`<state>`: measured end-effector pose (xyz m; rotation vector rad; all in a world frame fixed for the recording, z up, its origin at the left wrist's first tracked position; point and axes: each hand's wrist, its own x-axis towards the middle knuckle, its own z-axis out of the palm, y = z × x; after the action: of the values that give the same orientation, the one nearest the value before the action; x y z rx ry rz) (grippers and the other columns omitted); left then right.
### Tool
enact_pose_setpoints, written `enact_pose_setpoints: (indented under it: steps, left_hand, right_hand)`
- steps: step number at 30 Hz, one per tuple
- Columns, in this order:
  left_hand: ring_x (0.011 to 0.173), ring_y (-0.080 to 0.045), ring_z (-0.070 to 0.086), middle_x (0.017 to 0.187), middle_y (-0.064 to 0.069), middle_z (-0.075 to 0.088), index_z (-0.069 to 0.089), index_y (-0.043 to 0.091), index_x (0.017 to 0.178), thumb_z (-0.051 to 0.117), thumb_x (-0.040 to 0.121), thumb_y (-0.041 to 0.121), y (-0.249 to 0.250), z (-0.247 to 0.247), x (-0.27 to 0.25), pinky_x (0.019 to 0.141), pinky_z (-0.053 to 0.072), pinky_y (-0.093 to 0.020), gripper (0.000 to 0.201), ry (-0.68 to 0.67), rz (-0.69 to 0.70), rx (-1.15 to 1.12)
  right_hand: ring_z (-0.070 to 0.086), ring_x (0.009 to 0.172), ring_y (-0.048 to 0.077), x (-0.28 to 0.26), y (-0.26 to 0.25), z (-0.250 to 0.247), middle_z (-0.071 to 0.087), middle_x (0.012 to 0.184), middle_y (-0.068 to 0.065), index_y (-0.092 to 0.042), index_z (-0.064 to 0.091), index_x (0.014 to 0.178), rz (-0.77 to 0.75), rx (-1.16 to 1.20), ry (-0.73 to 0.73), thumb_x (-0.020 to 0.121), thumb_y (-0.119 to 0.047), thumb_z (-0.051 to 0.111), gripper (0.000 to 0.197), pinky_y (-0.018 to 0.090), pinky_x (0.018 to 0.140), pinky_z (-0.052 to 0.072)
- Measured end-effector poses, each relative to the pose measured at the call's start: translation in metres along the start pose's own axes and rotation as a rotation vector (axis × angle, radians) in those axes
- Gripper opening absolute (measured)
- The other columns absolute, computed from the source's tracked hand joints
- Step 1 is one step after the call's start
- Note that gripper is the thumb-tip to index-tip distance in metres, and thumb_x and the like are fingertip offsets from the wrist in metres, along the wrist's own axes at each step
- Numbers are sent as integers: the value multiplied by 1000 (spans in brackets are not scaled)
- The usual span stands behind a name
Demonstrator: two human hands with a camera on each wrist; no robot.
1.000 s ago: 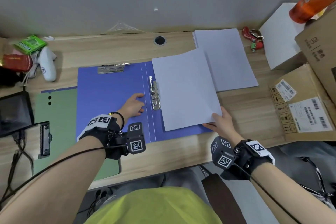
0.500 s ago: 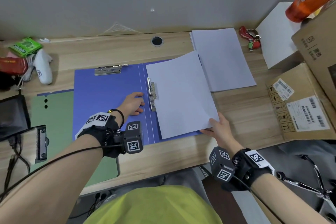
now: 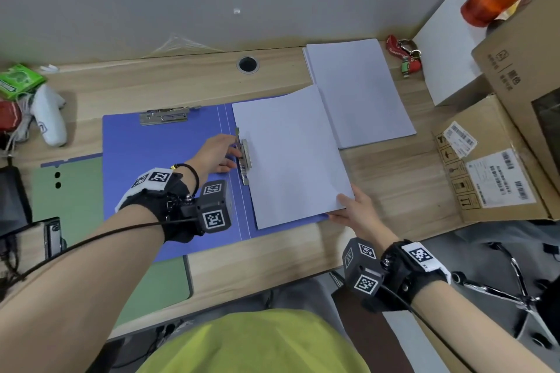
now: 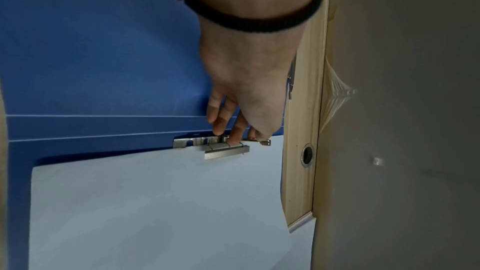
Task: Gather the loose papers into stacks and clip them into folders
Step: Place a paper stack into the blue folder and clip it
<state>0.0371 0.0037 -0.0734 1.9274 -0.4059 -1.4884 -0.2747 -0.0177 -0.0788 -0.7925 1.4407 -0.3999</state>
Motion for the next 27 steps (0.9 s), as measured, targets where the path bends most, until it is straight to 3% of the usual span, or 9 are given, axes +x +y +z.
enact_pose_setpoints:
  steps: [7,11,15,20,27]
  left_hand:
    - [78,-17,66,103,-3,72,67,14,115,57,95,35,-9,-13,-17,79,53,-30,30,-99,88,54]
    - [80,-12,67,97,6,74,69,19,108,62,92,38,-20,-11,-25,81,53,-28,25,-133,124,121]
    - [73,-11,66,93,-1,72,66,21,103,68,89,24,-30,-7,-25,72,53,-24,15,-105,96,161]
    - [68,-16,60,91,-5,66,55,15,112,73,85,22,-40,0,-26,61,51,-22,33,-40,33,150]
    - [64,-21,61,90,-9,69,61,15,107,77,80,26,-46,8,-17,63,54,-30,33,27,55,345]
  right_hand:
    - [63,81,27,8,3,2,63,102,5,-25,49,121,16,-49,2,96,-2,38,35,23,55,55]
    - [62,73,23,7,4,2,63,93,2,-26,49,117,17,-57,-3,96,0,36,35,19,49,53]
    - [61,70,25,9,5,2,63,90,4,-25,50,113,17,-78,-1,96,1,36,34,22,52,50]
    - [59,70,26,12,9,1,63,90,5,-23,51,114,23,-85,19,95,0,37,33,29,59,45]
    - [60,70,26,14,10,3,63,96,9,-25,52,115,38,-93,25,93,1,35,38,27,55,46]
